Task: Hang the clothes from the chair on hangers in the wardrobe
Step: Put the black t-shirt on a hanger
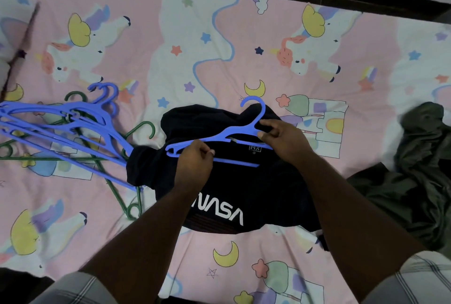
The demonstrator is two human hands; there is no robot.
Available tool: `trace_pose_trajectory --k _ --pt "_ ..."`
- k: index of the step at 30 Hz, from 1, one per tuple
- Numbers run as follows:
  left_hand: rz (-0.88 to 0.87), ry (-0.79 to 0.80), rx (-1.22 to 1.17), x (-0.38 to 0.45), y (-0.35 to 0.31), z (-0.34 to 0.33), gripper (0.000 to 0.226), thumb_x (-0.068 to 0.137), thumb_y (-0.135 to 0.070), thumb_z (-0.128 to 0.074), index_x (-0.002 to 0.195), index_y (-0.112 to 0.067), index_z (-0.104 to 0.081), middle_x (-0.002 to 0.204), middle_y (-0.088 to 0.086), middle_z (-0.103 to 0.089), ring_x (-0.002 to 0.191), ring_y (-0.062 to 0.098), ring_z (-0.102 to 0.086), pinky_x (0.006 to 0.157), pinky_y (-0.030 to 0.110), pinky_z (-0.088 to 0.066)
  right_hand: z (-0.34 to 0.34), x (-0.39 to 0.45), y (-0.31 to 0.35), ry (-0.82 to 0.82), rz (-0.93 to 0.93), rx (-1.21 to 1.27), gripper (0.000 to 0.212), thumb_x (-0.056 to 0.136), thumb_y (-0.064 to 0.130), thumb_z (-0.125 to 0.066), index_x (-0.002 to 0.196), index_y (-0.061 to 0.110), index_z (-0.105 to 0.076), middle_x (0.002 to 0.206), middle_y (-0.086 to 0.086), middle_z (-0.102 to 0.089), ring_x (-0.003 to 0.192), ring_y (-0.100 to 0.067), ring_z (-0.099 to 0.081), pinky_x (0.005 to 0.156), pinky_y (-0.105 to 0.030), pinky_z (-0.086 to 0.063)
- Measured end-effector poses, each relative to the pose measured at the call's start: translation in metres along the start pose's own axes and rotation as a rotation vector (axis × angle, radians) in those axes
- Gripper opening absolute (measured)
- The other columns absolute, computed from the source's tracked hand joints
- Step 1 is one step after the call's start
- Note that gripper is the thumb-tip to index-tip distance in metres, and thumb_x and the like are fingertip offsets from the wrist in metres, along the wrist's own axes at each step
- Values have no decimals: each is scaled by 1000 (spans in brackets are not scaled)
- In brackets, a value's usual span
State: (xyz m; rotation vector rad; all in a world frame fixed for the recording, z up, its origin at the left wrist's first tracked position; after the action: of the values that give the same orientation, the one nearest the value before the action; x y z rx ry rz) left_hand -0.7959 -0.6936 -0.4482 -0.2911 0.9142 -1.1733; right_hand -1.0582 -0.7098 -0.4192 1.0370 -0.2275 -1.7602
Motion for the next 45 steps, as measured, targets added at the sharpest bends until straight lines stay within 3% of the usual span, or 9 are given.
trace_pose_trajectory --k 5,9,19,24,28,31,34,37,45 --pt "64 46 37 -3 3 -23 15 94 -31 -66 94 -17 -66 85 -3 -69 76 9 -62 63 20 -41 10 7 2 -86 10 -36 14 97 28 -62 103 17 -68 94 1 -68 89 -19 -62 74 -26 -39" --pt "113 94 57 -4 12 -34 27 94 -32 -67 113 -13 -66 100 -4 -67 87 11 -61 75 23 -44 25 5 -4 -125 25 -19 15 98 20 -61 107 11 -67 100 -5 -70 88 -20 -60 71 -25 -38" --pt "136 80 94 10 12 -46 40 88 -42 -71 115 -16 -59 105 -3 -66 95 16 -61 77 30 -47 38 -1 -13 -164 78 -22 18 98 20 -61 112 11 -67 103 1 -69 88 -12 -55 76 -22 -35" --pt "105 60 233 13 9 -41 11 95 -22 -57 102 -16 -61 98 2 -65 89 21 -62 72 31 -44 41 -2 -18 -183 89 -19 19 97 21 -62 113 11 -67 96 6 -64 90 -12 -57 79 -23 -36" --pt "141 23 82 8 7 -24 5 91 -24 -57 93 -19 -59 82 -5 -61 74 10 -58 72 29 -43 44 -4 -17 -197 98 -17 19 97 21 -62 112 11 -68 99 3 -67 90 -12 -57 79 -23 -37" --pt "250 -65 -251 9 20 1 14 86 -25 -60 75 -16 -56 68 0 -64 64 19 -62 63 32 -49 51 -9 -15 -215 121 -25 18 97 19 -62 110 9 -68 100 -3 -70 87 -16 -58 77 -26 -38" --pt "335 -106 -506 13 29 28 16 91 -16 -64 76 -13 -59 66 4 -63 60 19 -63 52 26 -47 54 -15 -11 -222 150 -69 18 97 17 -61 109 7 -69 100 -11 -71 87 -25 -61 76 -30 -41" --pt "322 -113 -509 19 22 50 15 93 -11 -65 79 -11 -61 67 8 -65 61 19 -67 47 22 -44 56 -18 -7 -257 162 -93 19 97 14 -61 112 5 -69 98 -15 -70 82 -24 -58 73 -27 -38" --pt "266 -193 -412 18 6 85 11 92 -17 -63 82 -15 -67 72 3 -71 61 11 -69 66 32 -54 63 -32 -4 -326 209 -188 18 96 7 -57 107 2 -71 81 -9 -55 82 -27 -48 69 -32 -35"
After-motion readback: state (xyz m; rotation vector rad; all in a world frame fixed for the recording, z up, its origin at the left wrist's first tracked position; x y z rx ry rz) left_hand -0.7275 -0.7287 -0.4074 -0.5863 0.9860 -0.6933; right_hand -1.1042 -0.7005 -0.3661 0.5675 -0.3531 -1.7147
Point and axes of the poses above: each hand's wrist, its own x-axis towards the middle knuckle, its own z-axis out of the back of the hand, y = z × x, the point moved 10 cm from there along x, towards the middle knuckle
